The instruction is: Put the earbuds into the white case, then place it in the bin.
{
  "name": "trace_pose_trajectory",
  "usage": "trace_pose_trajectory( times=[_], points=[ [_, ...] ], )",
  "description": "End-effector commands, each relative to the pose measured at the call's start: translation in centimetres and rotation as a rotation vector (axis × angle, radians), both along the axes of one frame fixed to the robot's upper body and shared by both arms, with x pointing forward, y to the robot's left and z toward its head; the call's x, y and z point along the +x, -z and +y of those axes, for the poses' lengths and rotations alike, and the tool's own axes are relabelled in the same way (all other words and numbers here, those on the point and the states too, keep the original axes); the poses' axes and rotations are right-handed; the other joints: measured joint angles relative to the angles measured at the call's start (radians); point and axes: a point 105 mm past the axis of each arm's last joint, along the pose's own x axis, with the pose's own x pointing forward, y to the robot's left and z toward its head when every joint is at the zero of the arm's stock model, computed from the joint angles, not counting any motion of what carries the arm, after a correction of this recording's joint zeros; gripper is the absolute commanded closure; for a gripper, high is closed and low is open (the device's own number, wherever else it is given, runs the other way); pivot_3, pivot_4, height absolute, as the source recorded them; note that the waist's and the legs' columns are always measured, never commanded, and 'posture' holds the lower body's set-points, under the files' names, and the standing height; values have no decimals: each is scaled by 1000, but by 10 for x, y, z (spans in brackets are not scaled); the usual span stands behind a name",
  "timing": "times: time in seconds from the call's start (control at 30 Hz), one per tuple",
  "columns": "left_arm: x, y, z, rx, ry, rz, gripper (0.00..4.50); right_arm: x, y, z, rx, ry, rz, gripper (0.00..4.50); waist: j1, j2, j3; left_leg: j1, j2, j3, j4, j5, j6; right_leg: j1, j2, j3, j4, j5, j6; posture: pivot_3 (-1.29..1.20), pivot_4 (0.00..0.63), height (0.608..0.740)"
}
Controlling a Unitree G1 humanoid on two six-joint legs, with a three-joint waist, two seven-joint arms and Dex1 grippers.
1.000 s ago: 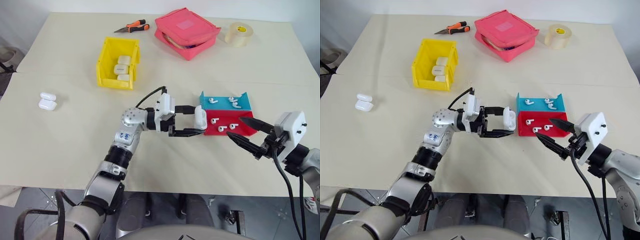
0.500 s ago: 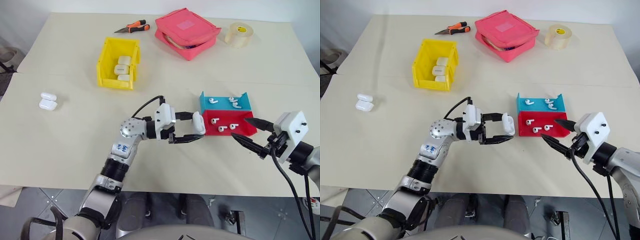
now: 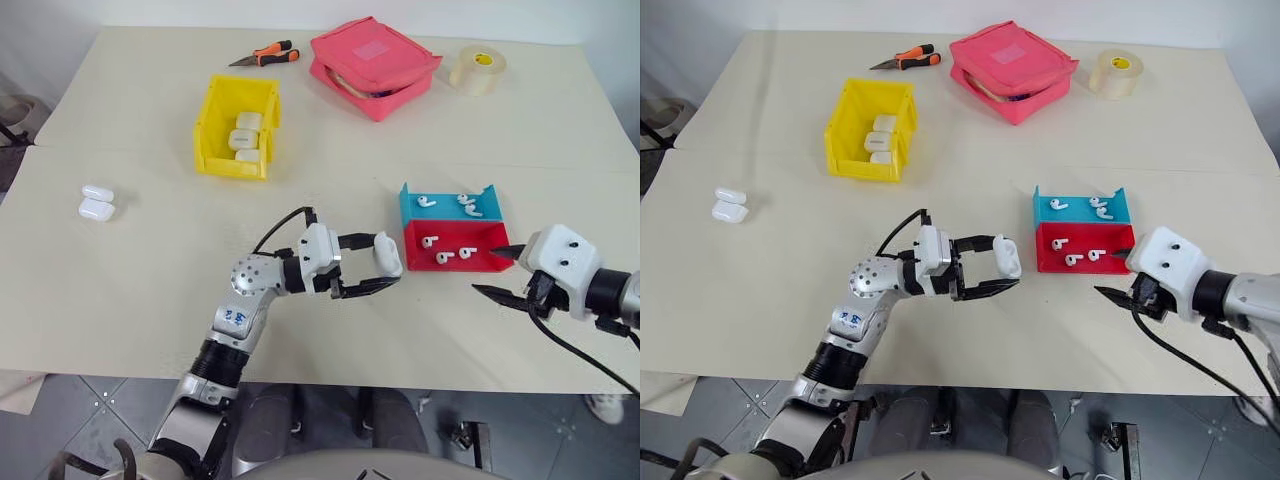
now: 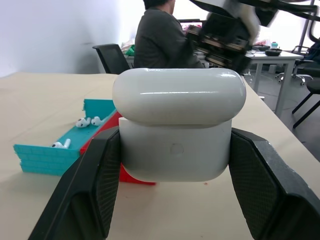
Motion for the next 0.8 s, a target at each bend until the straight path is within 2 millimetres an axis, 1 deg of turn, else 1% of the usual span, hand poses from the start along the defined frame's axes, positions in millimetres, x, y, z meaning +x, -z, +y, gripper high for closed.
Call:
trace_pose_trajectory(
  times=[0.03,0.17,0.3,0.4,0.53,0.57,0.6,0.8],
  points=[
    [-10,-11,-2,-31,22,-46,1710,6,-1,4,-53,-40,22,1326,0,0,0,0,0,0,0,0,0,0,0,0,0,0,0,0,150,740],
    [-12,-11,1,-31,24,-47,1710,17,5,7,-106,-54,103,1326,-1,0,0,0,0,-1,1,0,0,0,0,0,0,0,0,0,150,740],
    [-12,-10,6,-22,12,-53,1710,28,-1,10,-140,-82,103,1326,-2,0,0,-1,0,-1,3,0,0,0,0,-1,1,0,0,0,150,740],
    [-9,-11,11,-19,-14,-54,1710,32,-6,14,-137,-102,93,1326,-1,0,0,-2,0,-2,3,0,0,0,0,-1,0,0,0,0,150,740],
    [-7,-11,14,-16,-28,-53,1710,36,-3,20,-145,-138,100,1326,-1,0,0,-3,0,-2,4,0,-1,0,0,-2,0,0,0,0,150,740],
    [-7,-11,14,-16,-29,-53,1710,38,-3,21,-148,-143,97,1680,-2,0,0,-3,0,-3,4,0,-1,0,0,-2,0,0,0,0,150,740],
    [-7,-11,14,-16,-31,-53,1710,40,-2,23,-153,-158,96,1866,-3,0,0,-3,0,-3,4,0,-1,0,0,-3,1,0,0,0,150,740],
    [-8,-12,16,-20,-46,-55,1710,48,-2,29,-187,-205,110,1866,-3,0,0,-4,0,-2,5,0,-1,-1,0,-3,1,0,0,0,150,740]
  ],
)
